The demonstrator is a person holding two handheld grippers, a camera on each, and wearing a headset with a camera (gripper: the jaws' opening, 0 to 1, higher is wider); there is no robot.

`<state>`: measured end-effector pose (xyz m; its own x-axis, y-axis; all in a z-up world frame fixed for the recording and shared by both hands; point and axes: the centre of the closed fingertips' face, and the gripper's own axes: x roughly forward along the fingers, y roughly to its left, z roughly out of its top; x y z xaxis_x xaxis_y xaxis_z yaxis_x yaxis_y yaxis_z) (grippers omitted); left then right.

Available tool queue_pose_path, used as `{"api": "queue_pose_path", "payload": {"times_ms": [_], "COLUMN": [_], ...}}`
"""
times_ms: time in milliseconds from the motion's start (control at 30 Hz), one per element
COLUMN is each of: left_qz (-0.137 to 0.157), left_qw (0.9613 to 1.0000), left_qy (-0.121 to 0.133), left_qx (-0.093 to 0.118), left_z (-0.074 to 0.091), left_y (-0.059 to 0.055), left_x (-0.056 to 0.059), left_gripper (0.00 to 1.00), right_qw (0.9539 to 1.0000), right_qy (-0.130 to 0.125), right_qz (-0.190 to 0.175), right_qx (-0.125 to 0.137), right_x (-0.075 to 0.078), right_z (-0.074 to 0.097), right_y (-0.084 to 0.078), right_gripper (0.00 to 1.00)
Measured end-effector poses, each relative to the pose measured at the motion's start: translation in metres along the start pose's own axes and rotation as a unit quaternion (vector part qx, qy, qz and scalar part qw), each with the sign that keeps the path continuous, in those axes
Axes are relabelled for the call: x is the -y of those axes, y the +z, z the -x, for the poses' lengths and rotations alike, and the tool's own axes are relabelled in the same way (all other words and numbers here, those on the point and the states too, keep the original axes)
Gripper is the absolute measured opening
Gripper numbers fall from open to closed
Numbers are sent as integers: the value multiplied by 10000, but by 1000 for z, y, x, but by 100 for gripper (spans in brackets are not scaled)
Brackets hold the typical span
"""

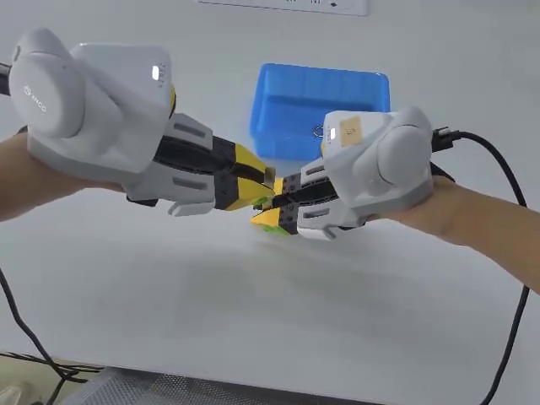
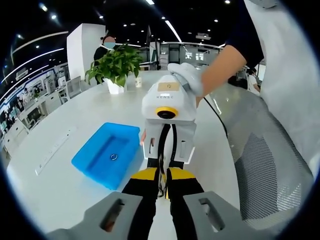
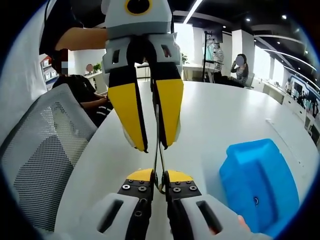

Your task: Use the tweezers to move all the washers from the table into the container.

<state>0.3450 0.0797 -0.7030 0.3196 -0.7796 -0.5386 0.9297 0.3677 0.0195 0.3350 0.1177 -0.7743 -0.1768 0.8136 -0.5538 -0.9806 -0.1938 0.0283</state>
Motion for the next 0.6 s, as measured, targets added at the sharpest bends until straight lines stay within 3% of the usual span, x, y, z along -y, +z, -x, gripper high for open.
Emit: {"api": "queue_pose_path", "payload": {"times_ms": [100,300,433,500,600], "left_qz": [17,168,312,385,523], "left_qw": [10000,9991,9970,9945,9929], "left_qy": [33,328,644,918,998], "left_qx": [80,185,303,321,384], "left_z": [5,17,24,28,33], "left_y": [2,6,8,9,10], "left_x": [0,-5,-12,-20,-22], "left_gripper": [10,10,11,12,15], "right_qw": [10000,9999,9997,9993,9986], "right_qy": [-33,-115,-220,-318,-403], "right_qz": [-10,-67,-123,-193,-268], "right_qx": [9,1,13,60,211], "right_x": [1,2,3,7,10], "right_z": [2,8,17,23,39], "right_y": [1,5,9,13,23], "right_gripper": [9,9,9,9,9]}}
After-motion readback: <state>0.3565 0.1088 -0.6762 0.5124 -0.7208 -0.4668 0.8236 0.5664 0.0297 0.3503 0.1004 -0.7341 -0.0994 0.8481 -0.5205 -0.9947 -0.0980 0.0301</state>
